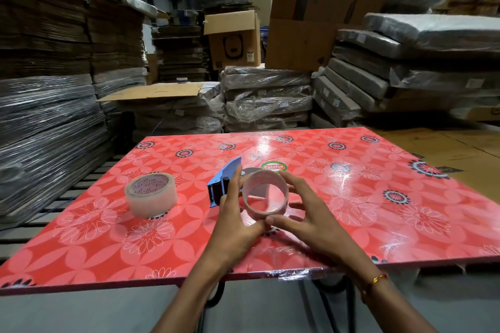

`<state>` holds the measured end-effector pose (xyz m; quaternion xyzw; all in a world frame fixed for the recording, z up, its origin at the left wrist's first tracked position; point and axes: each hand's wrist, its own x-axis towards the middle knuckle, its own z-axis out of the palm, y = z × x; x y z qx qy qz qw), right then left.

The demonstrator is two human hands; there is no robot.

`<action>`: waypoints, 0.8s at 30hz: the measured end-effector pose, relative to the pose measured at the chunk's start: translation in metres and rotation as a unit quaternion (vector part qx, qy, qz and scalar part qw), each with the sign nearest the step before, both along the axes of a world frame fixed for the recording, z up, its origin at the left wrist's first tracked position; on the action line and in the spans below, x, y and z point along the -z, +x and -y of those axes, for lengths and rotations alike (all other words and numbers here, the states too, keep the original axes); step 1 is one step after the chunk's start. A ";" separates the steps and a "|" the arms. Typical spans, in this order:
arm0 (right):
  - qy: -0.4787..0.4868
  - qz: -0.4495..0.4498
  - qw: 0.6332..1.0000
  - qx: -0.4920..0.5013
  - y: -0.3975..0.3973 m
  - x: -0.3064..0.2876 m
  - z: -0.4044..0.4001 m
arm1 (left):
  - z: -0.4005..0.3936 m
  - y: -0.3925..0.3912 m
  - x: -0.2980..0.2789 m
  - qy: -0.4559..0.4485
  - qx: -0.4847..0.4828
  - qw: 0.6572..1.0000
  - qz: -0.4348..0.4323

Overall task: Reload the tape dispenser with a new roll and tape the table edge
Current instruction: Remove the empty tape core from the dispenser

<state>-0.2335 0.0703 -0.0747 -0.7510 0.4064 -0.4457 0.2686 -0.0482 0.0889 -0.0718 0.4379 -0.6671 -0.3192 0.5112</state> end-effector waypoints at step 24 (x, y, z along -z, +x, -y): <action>0.058 -0.025 0.971 0.230 -0.100 -0.010 -0.007 | 0.013 -0.001 0.012 0.055 -0.003 0.998 -0.011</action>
